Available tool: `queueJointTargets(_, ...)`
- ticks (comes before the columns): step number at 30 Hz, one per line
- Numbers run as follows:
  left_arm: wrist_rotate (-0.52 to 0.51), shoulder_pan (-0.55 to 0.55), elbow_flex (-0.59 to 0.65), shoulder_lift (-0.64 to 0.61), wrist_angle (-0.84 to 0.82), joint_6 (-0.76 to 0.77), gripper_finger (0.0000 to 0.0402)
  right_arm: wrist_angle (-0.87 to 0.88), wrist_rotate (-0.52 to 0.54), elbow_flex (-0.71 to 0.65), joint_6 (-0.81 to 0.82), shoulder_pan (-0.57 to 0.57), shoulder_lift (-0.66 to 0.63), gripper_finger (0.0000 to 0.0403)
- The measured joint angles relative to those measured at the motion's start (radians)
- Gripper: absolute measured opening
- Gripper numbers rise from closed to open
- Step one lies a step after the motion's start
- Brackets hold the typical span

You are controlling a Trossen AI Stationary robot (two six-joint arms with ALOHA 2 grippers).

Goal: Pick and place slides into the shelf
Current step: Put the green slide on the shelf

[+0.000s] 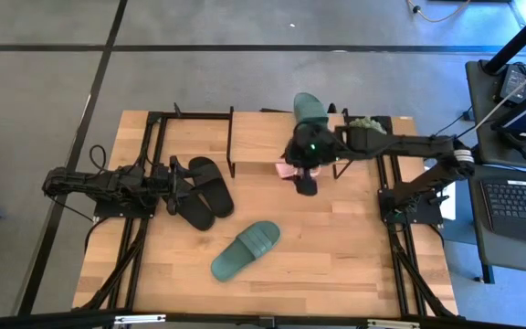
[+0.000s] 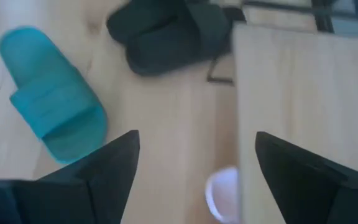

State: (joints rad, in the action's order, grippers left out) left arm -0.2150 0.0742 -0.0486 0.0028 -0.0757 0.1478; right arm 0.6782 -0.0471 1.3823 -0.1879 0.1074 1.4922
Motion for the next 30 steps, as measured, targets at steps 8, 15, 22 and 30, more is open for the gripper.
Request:
queueJointTargets(8,0.000,0.000,0.000,0.000,0.015,0.002,0.0273,-0.407,0.000,-0.336,0.058,-0.104,-0.059,0.0320)
queueJointTargets(15,0.000,0.000,0.000,0.000,0.012,0.003,0.0273,-0.832,0.000,-0.601,0.156,-0.197,-0.058,0.0320)
queueJointTargets(22,0.070,0.000,0.000,0.000,-0.003,0.003,0.0273,-0.963,0.002,-0.717,0.303,-0.235,-0.058,0.0320)
queueJointTargets(30,0.293,0.000,0.000,0.000,-0.006,0.001,0.0273,-1.047,0.001,-0.768,0.401,-0.350,-0.058,0.0320)
